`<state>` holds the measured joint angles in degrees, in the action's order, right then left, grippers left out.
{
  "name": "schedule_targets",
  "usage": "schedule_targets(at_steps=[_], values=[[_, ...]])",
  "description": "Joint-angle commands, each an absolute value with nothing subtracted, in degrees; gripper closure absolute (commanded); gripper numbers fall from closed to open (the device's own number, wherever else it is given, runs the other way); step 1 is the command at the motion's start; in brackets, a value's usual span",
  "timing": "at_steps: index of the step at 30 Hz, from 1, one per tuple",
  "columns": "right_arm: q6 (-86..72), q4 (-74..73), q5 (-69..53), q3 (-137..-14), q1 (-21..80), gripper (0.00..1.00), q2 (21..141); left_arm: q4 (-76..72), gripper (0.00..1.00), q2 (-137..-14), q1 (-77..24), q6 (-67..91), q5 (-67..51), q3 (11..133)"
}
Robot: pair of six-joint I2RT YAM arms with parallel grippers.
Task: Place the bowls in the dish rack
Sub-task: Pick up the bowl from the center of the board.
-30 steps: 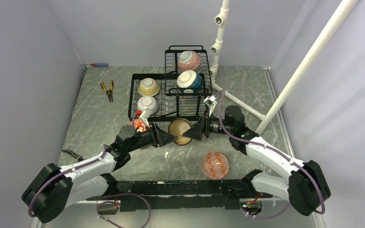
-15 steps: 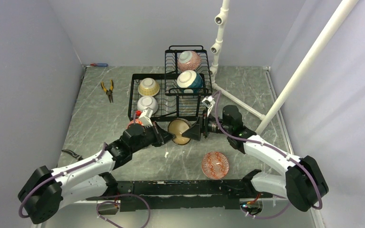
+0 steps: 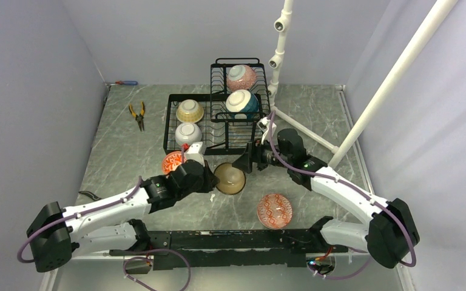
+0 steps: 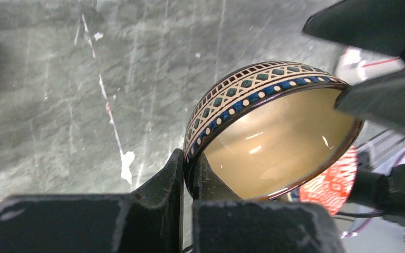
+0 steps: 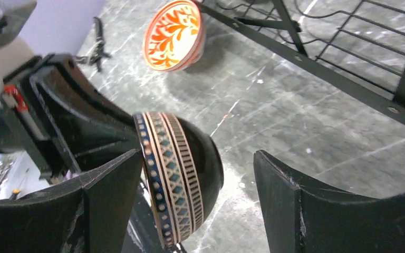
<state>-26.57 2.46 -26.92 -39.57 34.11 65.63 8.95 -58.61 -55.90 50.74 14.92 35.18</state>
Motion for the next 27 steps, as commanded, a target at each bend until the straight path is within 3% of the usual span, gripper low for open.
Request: schedule_targets(at_steps=[1, 15, 22, 27], values=[[-22.5, -4.7, -14.5, -44.1, 36.5, 0.19, 66.1, 9.9, 0.97, -59.3, -58.1, 49.2, 17.9, 40.1], [-18.4, -12.8, -7.6, -47.7, 44.6, 0.23, 71.3, 17.2, 0.97, -61.6, -60.5, 50.1, 23.5, 45.6], [-18.7, -10.1, -7.4, -44.6, 44.7, 0.01, 64.3, 20.5, 0.97, -63.7, -60.6, 49.9, 25.0, 47.0], [-17.9, -10.9, -9.7, -45.1, 44.8, 0.01, 63.5, 21.9, 0.97, -64.6, -60.6, 50.3, 25.3, 48.5]])
